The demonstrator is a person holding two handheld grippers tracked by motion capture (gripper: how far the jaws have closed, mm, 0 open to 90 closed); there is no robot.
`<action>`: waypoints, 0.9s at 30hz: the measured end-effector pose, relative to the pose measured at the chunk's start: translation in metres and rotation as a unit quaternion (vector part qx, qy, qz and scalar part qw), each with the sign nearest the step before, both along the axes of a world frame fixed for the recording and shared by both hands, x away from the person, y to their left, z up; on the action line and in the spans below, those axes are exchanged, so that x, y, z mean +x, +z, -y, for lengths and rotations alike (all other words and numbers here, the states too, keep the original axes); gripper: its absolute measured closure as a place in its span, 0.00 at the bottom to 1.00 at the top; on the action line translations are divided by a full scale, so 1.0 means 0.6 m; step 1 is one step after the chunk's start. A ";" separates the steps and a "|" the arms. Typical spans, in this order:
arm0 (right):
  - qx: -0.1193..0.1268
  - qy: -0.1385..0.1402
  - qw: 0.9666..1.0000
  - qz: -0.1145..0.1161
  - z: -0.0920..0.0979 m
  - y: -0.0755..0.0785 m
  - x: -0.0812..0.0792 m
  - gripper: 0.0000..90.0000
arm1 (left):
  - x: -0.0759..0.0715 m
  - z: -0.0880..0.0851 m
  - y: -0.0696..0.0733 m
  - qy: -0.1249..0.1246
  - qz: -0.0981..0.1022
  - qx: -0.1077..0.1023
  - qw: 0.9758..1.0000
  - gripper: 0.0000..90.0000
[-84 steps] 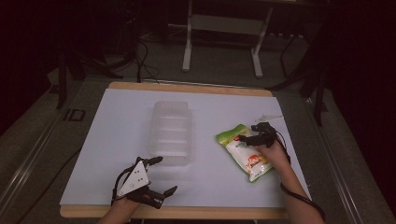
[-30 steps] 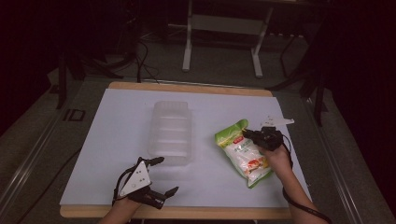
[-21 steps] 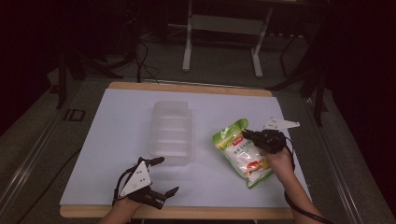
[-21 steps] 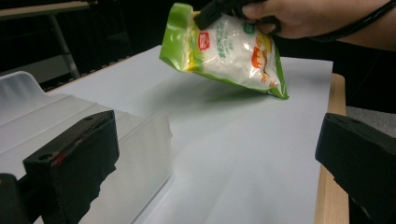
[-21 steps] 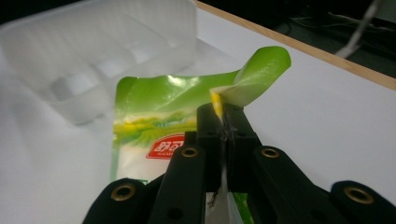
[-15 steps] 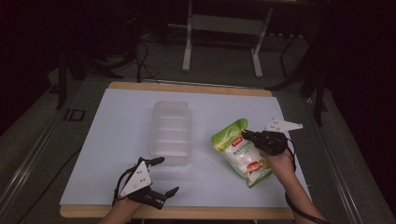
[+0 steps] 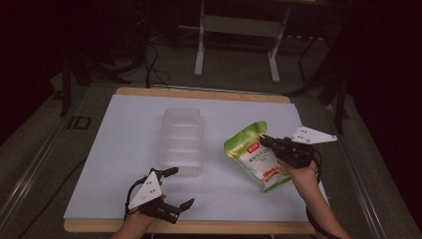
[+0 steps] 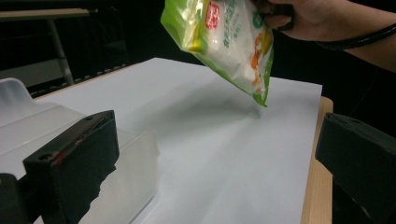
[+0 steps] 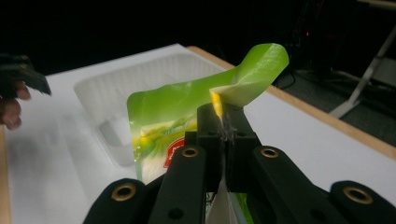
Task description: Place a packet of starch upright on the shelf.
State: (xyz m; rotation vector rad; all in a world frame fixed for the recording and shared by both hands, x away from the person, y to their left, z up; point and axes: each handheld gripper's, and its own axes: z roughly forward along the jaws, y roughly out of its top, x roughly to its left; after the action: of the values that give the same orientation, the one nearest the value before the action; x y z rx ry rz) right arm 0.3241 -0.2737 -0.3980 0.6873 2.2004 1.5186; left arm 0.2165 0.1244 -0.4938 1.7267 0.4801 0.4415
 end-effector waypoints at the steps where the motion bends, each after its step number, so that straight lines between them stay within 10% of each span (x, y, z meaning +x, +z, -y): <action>1: 0.002 0.001 1.000 0.005 -0.001 0.004 -0.003 0.97 | 0.000 0.003 0.002 0.003 0.000 0.005 1.000 0.00; 7: 0.021 0.013 0.999 0.028 -0.011 0.034 -0.024 0.97 | 0.006 0.015 0.024 0.026 0.007 0.020 0.999 0.00; 14: 0.042 0.031 0.998 0.045 -0.022 0.061 -0.041 0.97 | 0.024 0.035 0.057 0.014 -0.048 -0.005 0.999 0.00; 27: 0.067 0.071 0.993 0.064 -0.044 0.092 -0.069 0.97 | 0.042 0.076 0.093 -0.022 -0.030 -0.030 0.999 0.00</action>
State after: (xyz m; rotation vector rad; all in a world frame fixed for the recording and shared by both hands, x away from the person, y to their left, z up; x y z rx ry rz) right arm 0.2825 -0.2470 -0.3431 0.4660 2.1056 1.7422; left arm 0.2416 0.0789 -0.4378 1.6924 0.4917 0.3417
